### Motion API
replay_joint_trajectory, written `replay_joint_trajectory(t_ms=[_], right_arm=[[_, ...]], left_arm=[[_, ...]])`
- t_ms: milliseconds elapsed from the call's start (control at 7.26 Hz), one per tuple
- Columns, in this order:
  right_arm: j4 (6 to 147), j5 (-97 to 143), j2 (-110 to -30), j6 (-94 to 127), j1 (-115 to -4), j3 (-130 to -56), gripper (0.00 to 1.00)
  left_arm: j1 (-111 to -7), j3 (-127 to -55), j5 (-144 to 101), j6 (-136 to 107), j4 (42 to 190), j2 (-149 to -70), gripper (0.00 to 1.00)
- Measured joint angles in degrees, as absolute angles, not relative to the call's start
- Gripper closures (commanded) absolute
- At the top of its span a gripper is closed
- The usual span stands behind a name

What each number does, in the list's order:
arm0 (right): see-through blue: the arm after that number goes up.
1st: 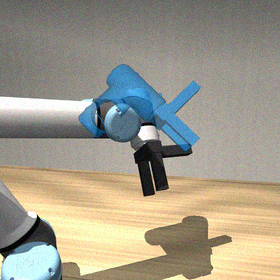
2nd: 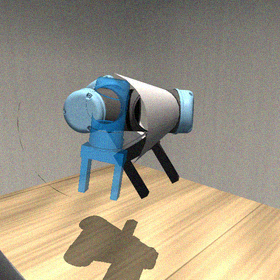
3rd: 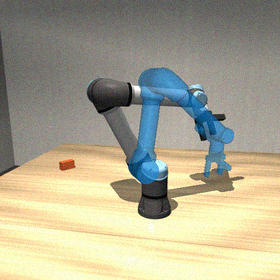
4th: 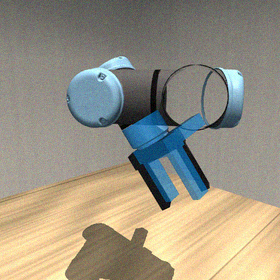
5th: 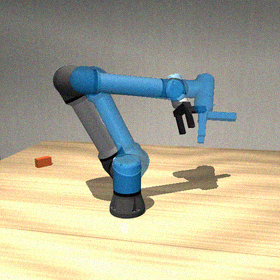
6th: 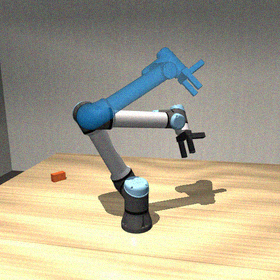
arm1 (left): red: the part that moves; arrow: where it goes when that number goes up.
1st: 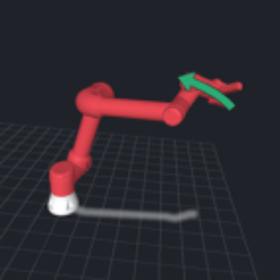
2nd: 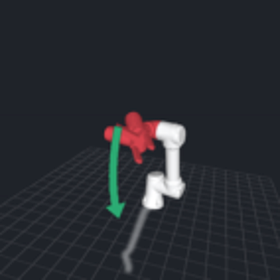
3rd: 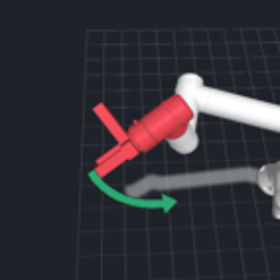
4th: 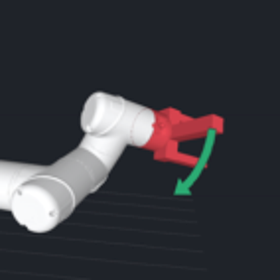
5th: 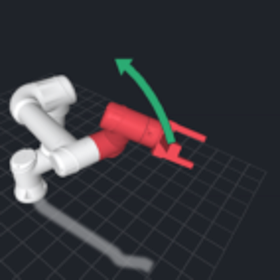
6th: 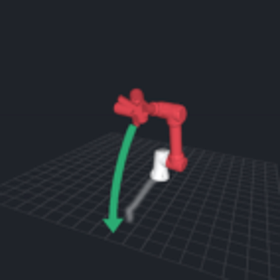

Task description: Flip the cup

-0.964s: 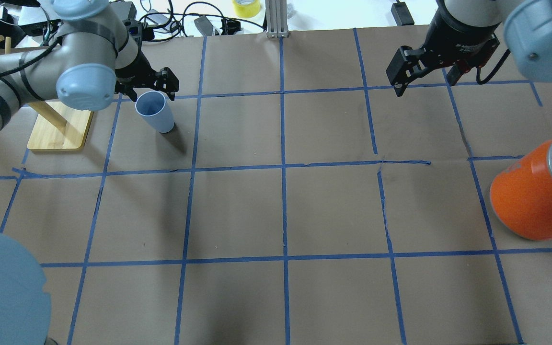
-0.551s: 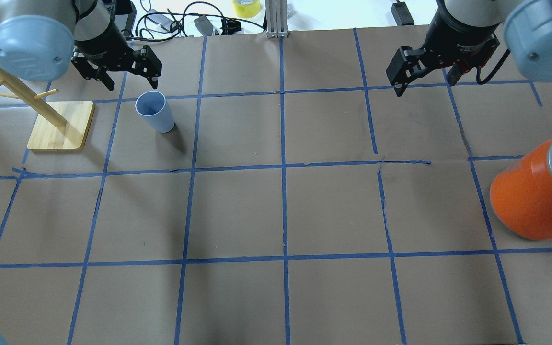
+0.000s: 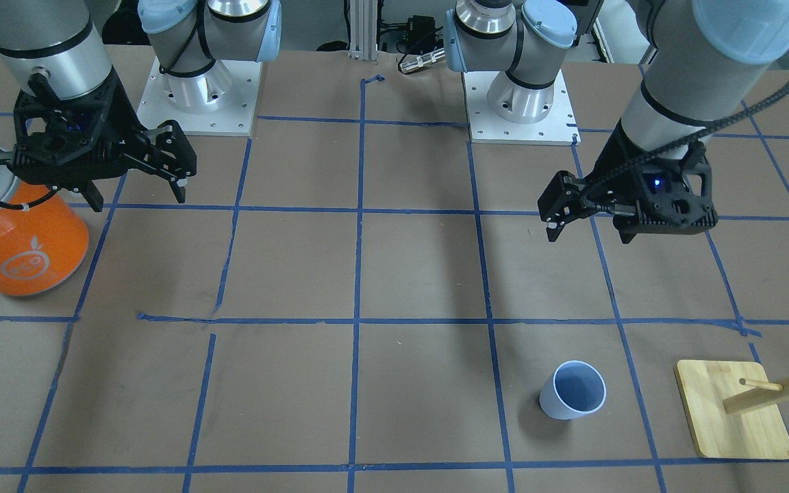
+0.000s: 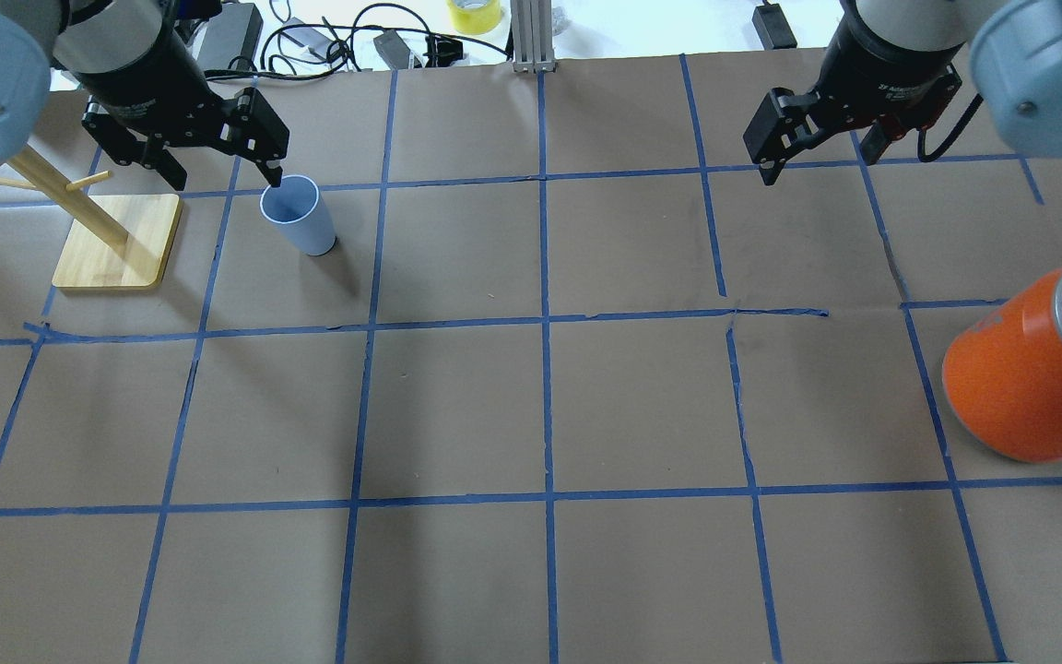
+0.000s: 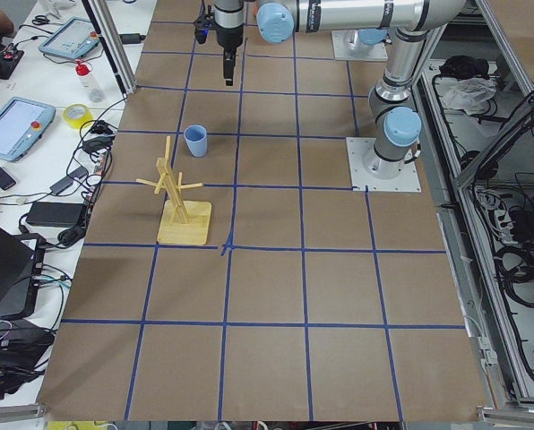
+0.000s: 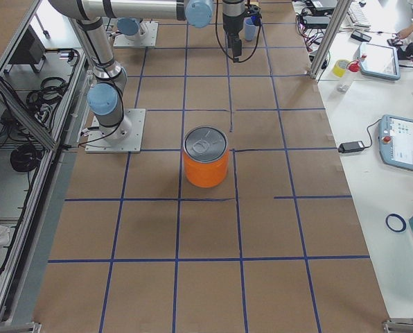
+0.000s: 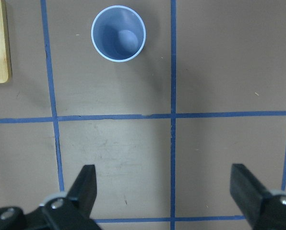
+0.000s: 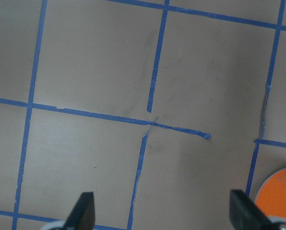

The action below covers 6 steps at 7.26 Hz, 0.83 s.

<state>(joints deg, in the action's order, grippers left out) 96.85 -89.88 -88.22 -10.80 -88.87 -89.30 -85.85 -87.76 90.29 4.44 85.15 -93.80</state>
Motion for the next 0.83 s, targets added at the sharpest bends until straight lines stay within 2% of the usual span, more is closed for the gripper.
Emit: replay_joint_trajectory(t_ms=[275,826], right_arm=[[97.13,-89.79,-88.05,-10.77,-88.8,-89.25,0.0],[97.37,-89.59,-87.69,-10.64,-88.28,-88.98,0.0]], left_arm=[[-86.12,-90.46,90.13,0.65,85.17,-90.97,0.0],[-88.32,-91.35,90.21,-1.86,85.17,-89.98,0.0]])
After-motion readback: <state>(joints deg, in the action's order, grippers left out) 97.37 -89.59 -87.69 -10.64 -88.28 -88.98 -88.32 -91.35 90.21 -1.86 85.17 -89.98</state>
